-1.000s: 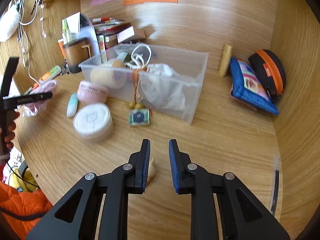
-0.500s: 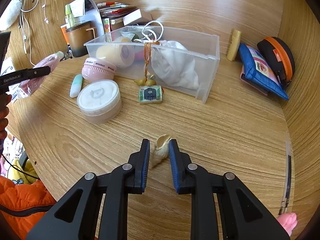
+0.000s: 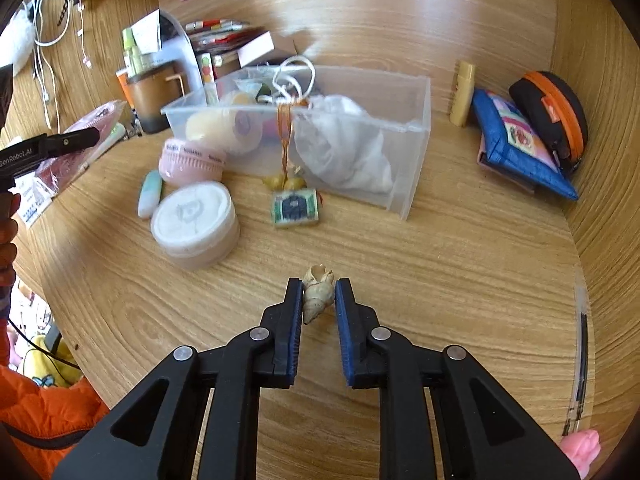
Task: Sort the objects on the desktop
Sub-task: 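Lift and carry the rope bag and seashell over the clear box with both grippers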
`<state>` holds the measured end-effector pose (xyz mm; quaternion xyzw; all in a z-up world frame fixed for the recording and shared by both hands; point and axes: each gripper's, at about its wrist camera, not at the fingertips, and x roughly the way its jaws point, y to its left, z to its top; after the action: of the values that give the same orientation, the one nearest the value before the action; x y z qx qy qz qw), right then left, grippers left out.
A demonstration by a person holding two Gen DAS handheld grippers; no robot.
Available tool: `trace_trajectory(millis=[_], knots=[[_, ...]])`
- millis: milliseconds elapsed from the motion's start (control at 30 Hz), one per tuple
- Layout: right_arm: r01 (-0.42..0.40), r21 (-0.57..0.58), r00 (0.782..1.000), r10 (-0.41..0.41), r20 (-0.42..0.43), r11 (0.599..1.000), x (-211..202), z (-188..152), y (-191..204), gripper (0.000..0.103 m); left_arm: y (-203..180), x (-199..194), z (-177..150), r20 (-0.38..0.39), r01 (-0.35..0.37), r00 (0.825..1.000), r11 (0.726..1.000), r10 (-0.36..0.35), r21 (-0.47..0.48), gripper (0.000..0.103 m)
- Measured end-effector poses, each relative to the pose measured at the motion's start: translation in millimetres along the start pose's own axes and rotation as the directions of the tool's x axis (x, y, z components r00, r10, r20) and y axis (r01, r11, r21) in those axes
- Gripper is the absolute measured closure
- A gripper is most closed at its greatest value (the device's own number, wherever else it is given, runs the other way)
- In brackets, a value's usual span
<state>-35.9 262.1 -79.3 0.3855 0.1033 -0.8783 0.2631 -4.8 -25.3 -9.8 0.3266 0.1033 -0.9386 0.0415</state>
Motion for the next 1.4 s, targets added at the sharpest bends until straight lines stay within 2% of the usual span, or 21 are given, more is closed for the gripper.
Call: trace_trajectory(millis=[533,867,1100,1400], knots=[[0.022,0.007,0.99,-0.023,0.138,1.0,-21,54,-5,0.088,-16,4,32,0.041,0.048,0.998,0.998,-0.05,0.04,0.039],[0.007,0.022,0.975,-0.012,0.222,1.0,-27,90,-10,0.088,-35,13,55,0.032,0.128,0.991,0.989,-0.13,0.072,0.039],[0.018,0.025,0.972,-0.024,0.235,1.0,-20,113,-17,0.088,-48,28,76,0.022,0.175,0.984,0.981,-0.177,0.09,0.039],[0.002,0.052,0.979,-0.013,0.204,0.999,7,135,-32,0.088,-65,59,95,-0.029,0.229,0.973,0.968,-0.228,0.099,0.039]])
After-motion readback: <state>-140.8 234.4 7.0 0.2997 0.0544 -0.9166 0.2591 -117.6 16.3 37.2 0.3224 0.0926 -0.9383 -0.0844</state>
